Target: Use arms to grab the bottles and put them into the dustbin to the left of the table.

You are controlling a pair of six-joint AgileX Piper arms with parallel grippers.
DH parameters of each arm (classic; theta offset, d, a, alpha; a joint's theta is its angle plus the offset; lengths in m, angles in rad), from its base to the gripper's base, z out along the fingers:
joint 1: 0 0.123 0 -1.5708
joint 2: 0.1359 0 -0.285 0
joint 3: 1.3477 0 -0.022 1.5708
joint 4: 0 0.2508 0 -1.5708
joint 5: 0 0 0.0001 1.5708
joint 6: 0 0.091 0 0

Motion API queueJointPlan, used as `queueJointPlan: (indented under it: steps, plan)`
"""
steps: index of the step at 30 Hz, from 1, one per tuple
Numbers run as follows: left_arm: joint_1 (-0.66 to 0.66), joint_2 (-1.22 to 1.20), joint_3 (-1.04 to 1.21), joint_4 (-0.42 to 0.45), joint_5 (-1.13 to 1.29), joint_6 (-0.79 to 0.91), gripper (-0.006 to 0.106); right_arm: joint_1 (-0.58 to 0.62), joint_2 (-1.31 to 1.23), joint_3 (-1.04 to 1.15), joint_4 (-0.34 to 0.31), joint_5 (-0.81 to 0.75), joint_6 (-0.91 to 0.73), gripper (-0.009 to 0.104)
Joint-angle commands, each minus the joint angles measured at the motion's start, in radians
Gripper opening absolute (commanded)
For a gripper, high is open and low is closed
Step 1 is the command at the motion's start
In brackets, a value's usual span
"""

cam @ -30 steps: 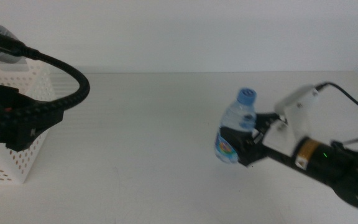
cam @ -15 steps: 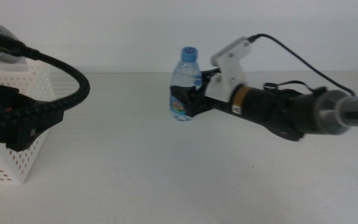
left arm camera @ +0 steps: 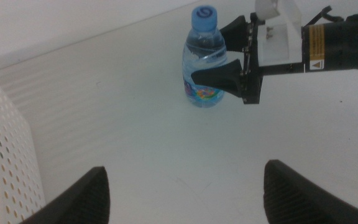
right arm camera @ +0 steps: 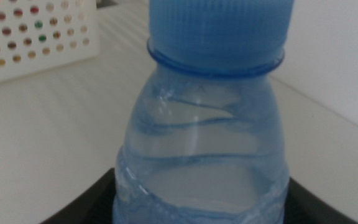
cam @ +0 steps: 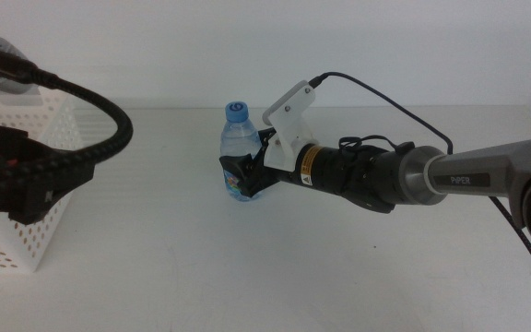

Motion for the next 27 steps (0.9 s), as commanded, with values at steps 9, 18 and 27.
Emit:
queueJointPlan:
  steps: [9, 18, 27]
  plan:
    - [-0.003, -0.009, -0.027, -0.025, -0.057, -0.012, 0.076, 0.003, -0.076, -0.042, -0.001, -0.111, -0.035, 0.032]
    - [-0.003, -0.009, -0.027, -0.025, -0.057, -0.012, 0.076, 0.003, -0.113, -0.036, 0.003, -0.131, -0.035, 0.076]
    - [-0.003, -0.009, -0.027, -0.025, -0.057, -0.012, 0.076, -0.002, -0.338, 0.228, 0.076, -0.14, -0.056, 0.074]
